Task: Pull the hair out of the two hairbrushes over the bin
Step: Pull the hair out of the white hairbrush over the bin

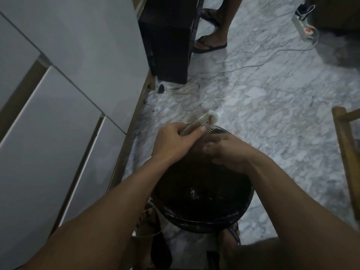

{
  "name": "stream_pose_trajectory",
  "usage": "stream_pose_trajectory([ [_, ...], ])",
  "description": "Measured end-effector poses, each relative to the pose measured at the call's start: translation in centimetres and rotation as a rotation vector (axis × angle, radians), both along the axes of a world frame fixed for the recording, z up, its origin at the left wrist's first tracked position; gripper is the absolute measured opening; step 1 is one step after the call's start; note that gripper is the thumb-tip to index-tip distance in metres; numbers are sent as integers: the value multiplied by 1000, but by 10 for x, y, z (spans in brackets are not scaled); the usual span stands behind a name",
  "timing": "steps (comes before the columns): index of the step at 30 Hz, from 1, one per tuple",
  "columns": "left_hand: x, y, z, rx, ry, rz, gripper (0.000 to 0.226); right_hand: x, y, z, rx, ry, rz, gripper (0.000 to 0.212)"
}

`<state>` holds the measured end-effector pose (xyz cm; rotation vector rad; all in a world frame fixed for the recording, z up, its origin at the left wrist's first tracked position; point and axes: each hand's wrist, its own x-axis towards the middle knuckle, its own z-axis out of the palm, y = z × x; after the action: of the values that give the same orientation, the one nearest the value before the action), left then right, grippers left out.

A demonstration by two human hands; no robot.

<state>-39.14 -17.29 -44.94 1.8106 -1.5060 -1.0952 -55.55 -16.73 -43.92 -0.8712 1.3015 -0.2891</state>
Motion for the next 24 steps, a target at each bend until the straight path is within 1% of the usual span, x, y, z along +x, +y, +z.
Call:
stream_pose_trajectory([
  [2,3,-1,-1,-9,2,38,56,-1,0,0,-52,53,68,20],
  [3,5,-2,-1,-6,-1,54,58,-3,0,0,-81,63,86,19],
  [7,14,-6,-2,20,-5,150,54,-13,0,0,-114,68,178,26],
  [9,18,-9,-3,61,27,211,57,-17,0,-3,-132,198,286,29],
  [11,18,-10,-3,107,38,222,56,-19,2,-7,-129,361,442,29],
  [14,17,-7,-3,150,51,225,51,-17,4,-7,-64,486,640,30],
  [16,17,-8,-5,178,58,259,53,-16,5,-5,-35,535,699,30],
  [20,23,-9,-9,211,35,365,66,-10,9,-7,-12,619,805,24],
  [21,23,-8,-11,219,30,376,66,-8,11,-8,-19,651,837,23],
  [24,23,-7,-13,223,1,412,55,-6,16,-8,-89,798,934,24],
])
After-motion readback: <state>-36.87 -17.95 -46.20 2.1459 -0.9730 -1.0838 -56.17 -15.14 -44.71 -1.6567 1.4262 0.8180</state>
